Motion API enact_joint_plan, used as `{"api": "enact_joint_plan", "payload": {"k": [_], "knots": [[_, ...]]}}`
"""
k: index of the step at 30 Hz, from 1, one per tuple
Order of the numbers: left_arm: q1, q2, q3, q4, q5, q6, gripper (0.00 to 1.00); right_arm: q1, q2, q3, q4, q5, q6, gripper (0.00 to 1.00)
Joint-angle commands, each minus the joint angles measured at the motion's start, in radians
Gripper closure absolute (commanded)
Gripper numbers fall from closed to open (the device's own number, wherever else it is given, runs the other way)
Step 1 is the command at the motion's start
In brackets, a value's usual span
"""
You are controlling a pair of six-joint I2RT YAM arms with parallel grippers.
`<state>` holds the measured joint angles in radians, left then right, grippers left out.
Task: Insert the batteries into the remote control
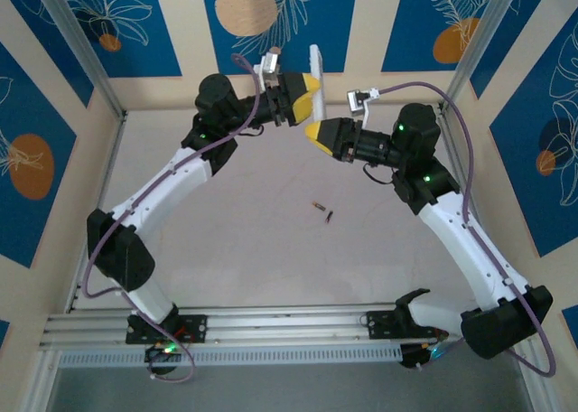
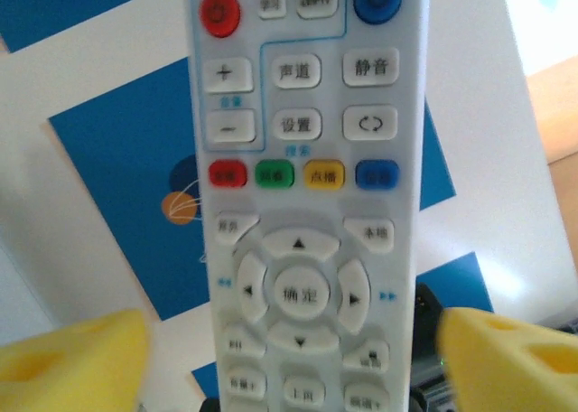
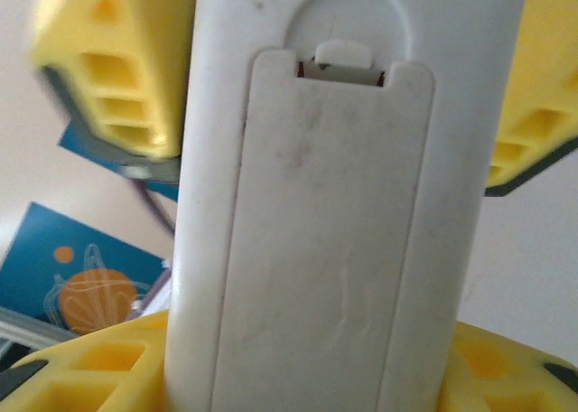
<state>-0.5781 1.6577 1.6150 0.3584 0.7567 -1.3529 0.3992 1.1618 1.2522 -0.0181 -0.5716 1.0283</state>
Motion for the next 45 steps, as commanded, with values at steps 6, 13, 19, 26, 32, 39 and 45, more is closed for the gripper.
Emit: {"api": "enact_joint_plan", "payload": {"k": [6, 13, 19, 26, 32, 39, 45], "knots": [[0.074, -0.232, 0.055, -0.614, -0.242, 0.429, 0.00, 0.118, -0.055, 0.089, -0.444, 0.343, -0.455, 0.61], [0.078, -0.230, 0.056, -0.750, -0.239, 0.463, 0.05, 0.312, 0.006, 0.149, -0.568, 0.597, -0.629, 0.61], [0.075, -0.202, 0.012, -0.687, -0.163, 0.450, 0.20, 0.375, 0.070, 0.183, -0.592, 0.657, -0.658, 0.61], [0.075, -0.197, -0.040, -0.693, -0.179, 0.457, 0.54, 0.410, 0.093, 0.159, -0.589, 0.678, -0.669, 0.61], [0.074, -0.166, -0.135, -0.446, -0.061, 0.275, 0.65, 0.434, 0.109, 0.134, -0.573, 0.723, -0.672, 0.60], [0.073, -0.193, -0.144, -0.467, -0.097, 0.302, 0.83, 0.434, 0.113, 0.123, -0.564, 0.753, -0.666, 0.49], [0.080, -0.226, -0.178, -0.430, -0.165, 0.398, 0.93, 0.429, 0.089, 0.186, -0.689, 0.873, -0.456, 0.14]]}}
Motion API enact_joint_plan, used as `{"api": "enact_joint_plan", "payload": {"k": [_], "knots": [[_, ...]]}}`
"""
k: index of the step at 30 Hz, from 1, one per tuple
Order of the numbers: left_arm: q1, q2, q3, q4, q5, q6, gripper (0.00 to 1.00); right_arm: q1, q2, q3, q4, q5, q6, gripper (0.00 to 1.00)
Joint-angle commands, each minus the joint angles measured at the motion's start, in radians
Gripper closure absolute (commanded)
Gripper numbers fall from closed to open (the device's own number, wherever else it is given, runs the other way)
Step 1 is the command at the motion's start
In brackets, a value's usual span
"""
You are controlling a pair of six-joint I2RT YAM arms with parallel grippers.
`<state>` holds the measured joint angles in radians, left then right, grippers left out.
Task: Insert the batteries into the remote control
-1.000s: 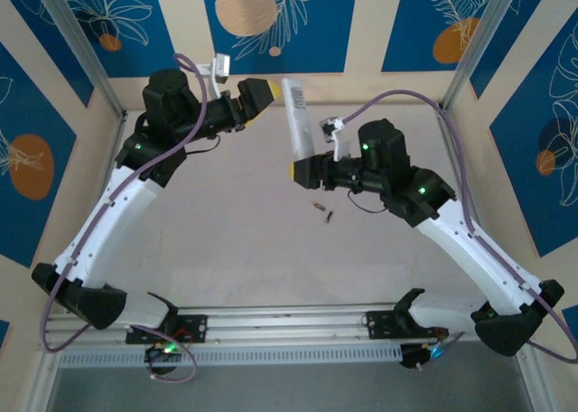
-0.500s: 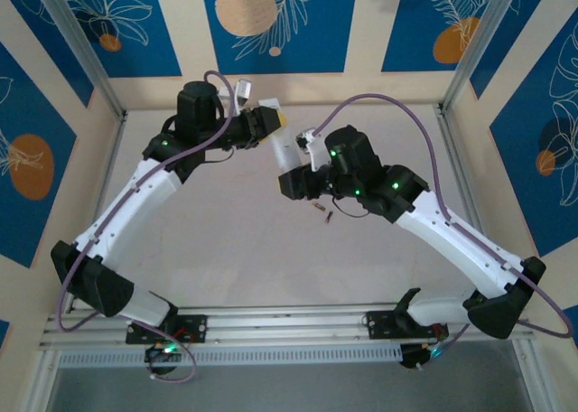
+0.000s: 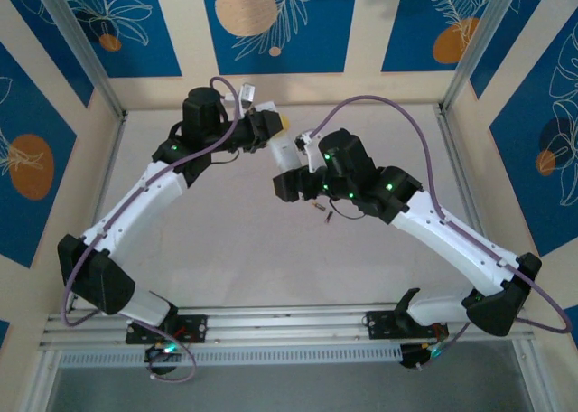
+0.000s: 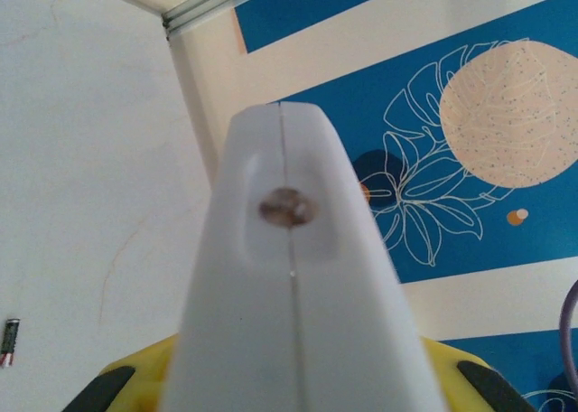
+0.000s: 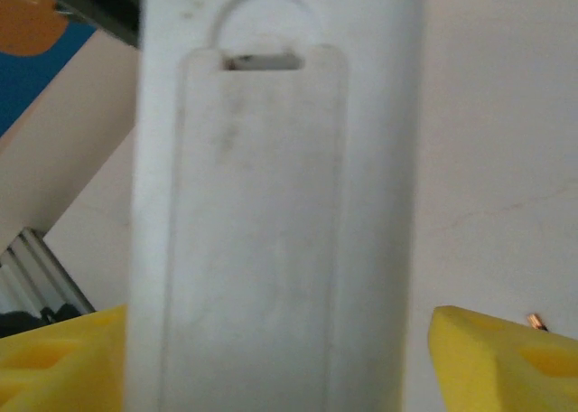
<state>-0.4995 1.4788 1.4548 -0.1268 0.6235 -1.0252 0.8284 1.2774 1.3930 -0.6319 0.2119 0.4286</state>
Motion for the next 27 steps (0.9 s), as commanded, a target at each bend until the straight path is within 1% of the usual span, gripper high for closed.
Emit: {"api": "enact_joint_plan", "payload": {"k": [1, 2, 3, 6, 7, 9, 10, 12, 14, 16, 18, 20, 24, 27], "knots": [[0.001, -0.051, -0.015, 0.037, -0.056, 0.114, 0.94, -0.011, -0.040, 0.059, -0.106, 0.101, 0.209, 0.10], [0.000, -0.055, -0.007, 0.000, -0.088, 0.159, 0.95, -0.028, -0.056, 0.072, -0.138, 0.088, 0.288, 0.06], [0.000, -0.058, 0.000, -0.027, -0.104, 0.206, 0.95, -0.049, -0.075, 0.078, -0.155, 0.049, 0.355, 0.03], [-0.007, -0.071, -0.014, -0.002, -0.095, 0.266, 0.95, -0.119, -0.108, 0.077, -0.155, -0.081, 0.524, 0.03], [-0.012, -0.079, -0.027, 0.027, -0.085, 0.282, 0.96, -0.148, -0.103, 0.083, -0.166, -0.122, 0.577, 0.05], [-0.024, -0.098, -0.057, 0.079, -0.077, 0.322, 0.96, -0.189, -0.067, 0.129, -0.224, -0.191, 0.658, 0.07], [-0.029, -0.109, -0.069, 0.095, -0.079, 0.347, 0.96, -0.196, -0.052, 0.149, -0.246, -0.204, 0.682, 0.08], [-0.041, -0.122, -0.082, 0.091, -0.095, 0.412, 0.97, -0.193, -0.026, 0.176, -0.253, -0.232, 0.717, 0.06], [-0.054, -0.127, -0.074, 0.047, -0.117, 0.479, 0.98, -0.193, -0.015, 0.168, -0.216, -0.276, 0.768, 0.02], [-0.061, -0.127, -0.069, 0.018, -0.135, 0.498, 0.98, -0.182, -0.006, 0.160, -0.176, -0.282, 0.785, 0.02], [-0.063, -0.132, -0.083, 0.045, -0.141, 0.475, 0.98, -0.164, 0.013, 0.168, -0.174, -0.255, 0.779, 0.05], [-0.066, -0.138, -0.105, 0.096, -0.132, 0.438, 0.98, -0.146, 0.030, 0.179, -0.169, -0.228, 0.766, 0.05], [-0.072, -0.148, -0.130, 0.150, -0.130, 0.408, 0.98, -0.134, 0.038, 0.165, -0.103, -0.237, 0.753, 0.00], [-0.073, -0.152, -0.144, 0.176, -0.130, 0.388, 0.98, -0.130, 0.041, 0.156, -0.070, -0.239, 0.759, 0.01]]}}
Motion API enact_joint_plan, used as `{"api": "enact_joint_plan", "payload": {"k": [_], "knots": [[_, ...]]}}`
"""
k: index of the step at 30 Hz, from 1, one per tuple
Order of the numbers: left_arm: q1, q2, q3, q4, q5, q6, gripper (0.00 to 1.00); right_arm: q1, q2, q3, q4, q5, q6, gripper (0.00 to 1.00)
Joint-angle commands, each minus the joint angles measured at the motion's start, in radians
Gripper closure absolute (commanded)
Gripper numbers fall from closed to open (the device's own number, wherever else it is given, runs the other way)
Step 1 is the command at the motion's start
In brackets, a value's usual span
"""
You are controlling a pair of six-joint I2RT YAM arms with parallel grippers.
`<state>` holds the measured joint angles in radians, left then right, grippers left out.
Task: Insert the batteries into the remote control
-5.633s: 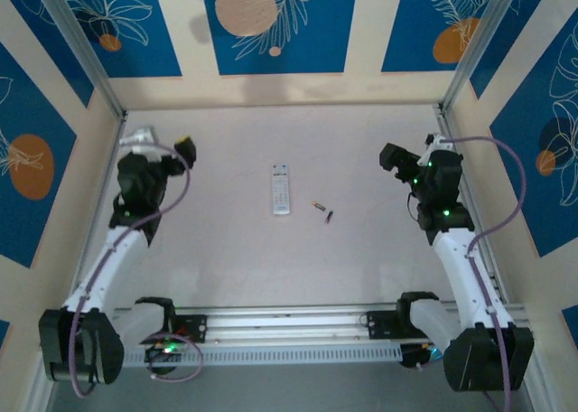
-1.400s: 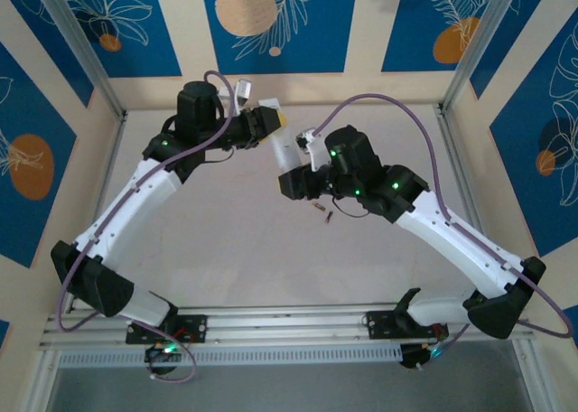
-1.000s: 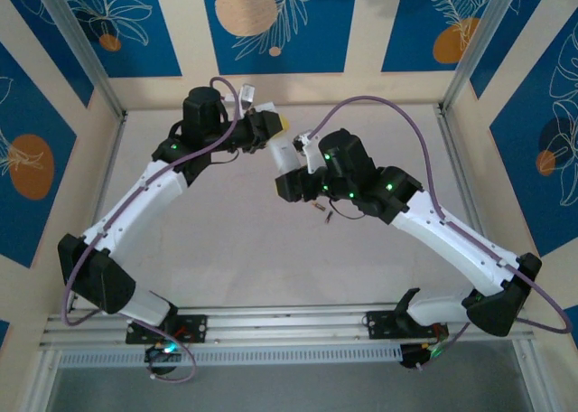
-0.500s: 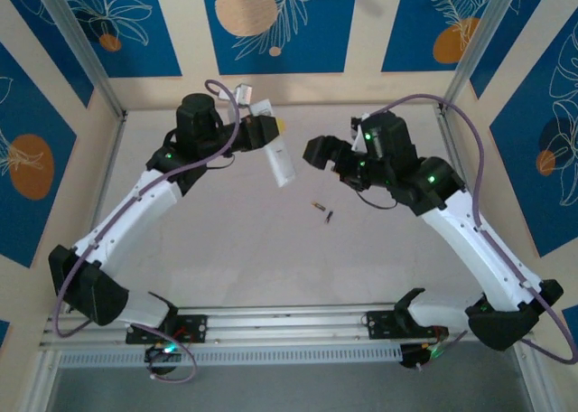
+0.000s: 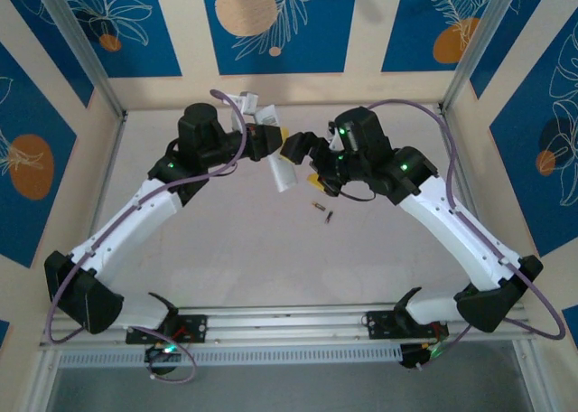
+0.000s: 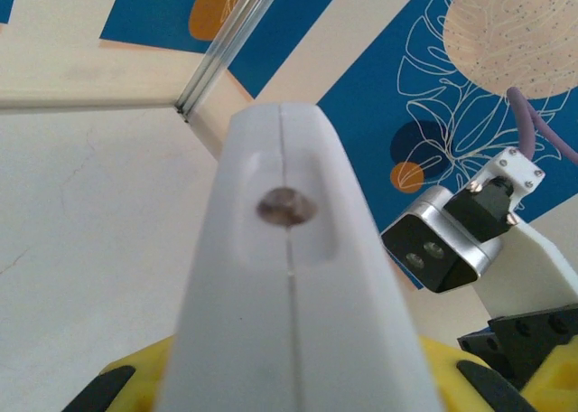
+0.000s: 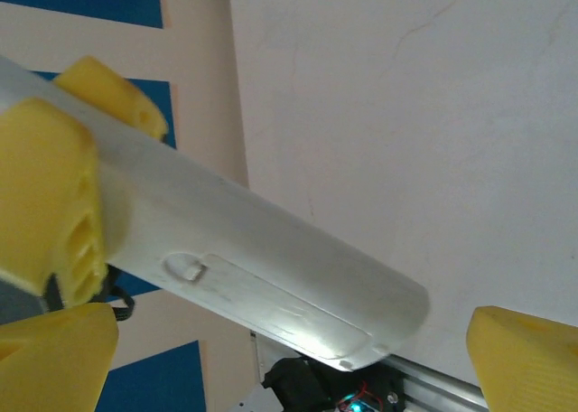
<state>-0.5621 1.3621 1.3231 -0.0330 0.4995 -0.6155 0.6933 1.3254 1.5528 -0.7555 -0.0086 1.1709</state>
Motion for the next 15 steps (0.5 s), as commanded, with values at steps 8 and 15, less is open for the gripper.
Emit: {"api": "enact_joint_plan", "payload": {"k": [8, 15], "knots": [[-0.011, -0.053, -0.051, 0.191, -0.016, -0.099, 0.99, 0.004, -0.006, -0.013, 0.063, 0.001, 0.028, 0.12], [-0.012, -0.063, -0.080, 0.285, 0.027, -0.097, 0.99, -0.001, 0.006, -0.016, 0.049, 0.008, 0.058, 0.18]]}}
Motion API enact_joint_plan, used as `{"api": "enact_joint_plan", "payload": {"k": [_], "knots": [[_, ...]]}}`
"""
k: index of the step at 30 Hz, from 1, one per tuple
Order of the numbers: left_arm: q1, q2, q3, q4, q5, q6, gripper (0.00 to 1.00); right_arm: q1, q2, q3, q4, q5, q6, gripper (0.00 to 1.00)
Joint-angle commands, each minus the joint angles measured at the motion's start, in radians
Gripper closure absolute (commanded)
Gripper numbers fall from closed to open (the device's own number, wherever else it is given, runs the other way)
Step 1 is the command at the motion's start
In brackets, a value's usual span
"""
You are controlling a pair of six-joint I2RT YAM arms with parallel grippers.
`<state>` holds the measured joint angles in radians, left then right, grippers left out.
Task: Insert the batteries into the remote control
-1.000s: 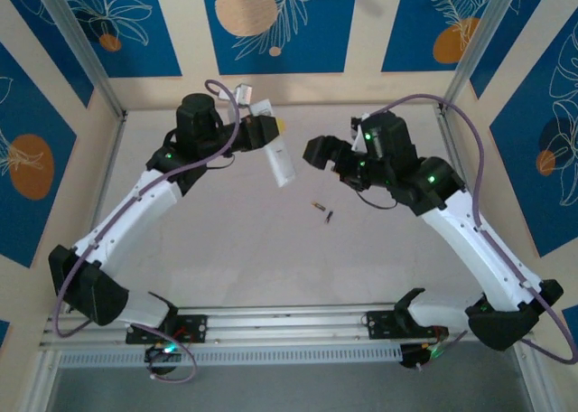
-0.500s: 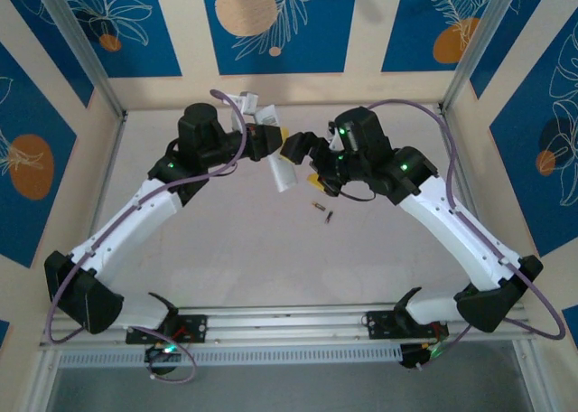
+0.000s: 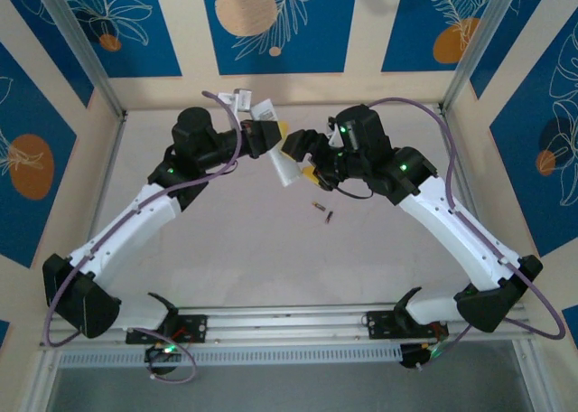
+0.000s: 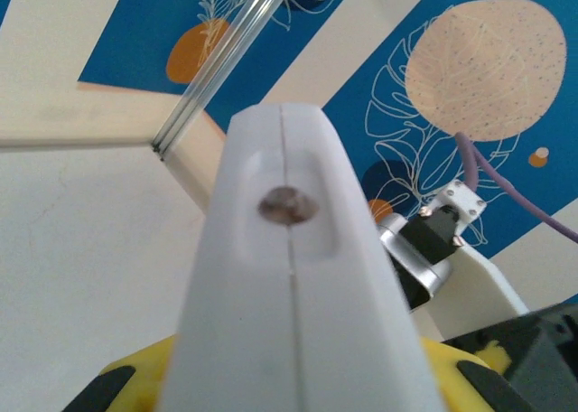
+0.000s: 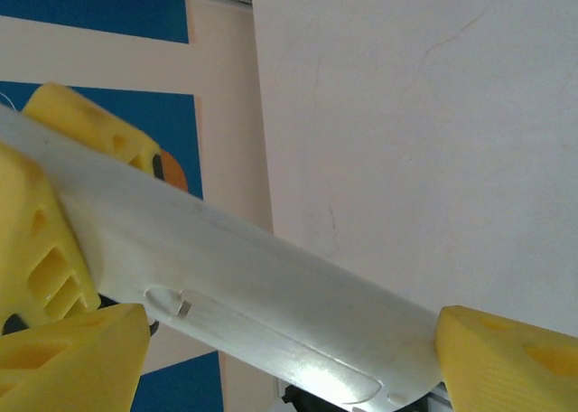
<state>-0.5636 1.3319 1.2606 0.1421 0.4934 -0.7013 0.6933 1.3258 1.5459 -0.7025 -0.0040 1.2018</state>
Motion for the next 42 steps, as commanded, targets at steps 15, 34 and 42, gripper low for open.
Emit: {"api": "enact_joint_plan", "payload": {"k": [15, 34, 42], "knots": [[-0.019, -0.041, -0.039, 0.182, 0.044, 0.001, 0.99, -0.005, 0.016, -0.039, 0.038, -0.053, 0.079, 0.18], [-0.025, -0.074, -0.068, 0.305, 0.002, -0.053, 1.00, 0.038, 0.011, -0.142, 0.060, 0.072, 0.024, 0.14], [-0.025, -0.078, -0.071, 0.280, -0.047, -0.005, 1.00, 0.055, -0.002, -0.177, 0.080, 0.043, 0.034, 0.24]]}}
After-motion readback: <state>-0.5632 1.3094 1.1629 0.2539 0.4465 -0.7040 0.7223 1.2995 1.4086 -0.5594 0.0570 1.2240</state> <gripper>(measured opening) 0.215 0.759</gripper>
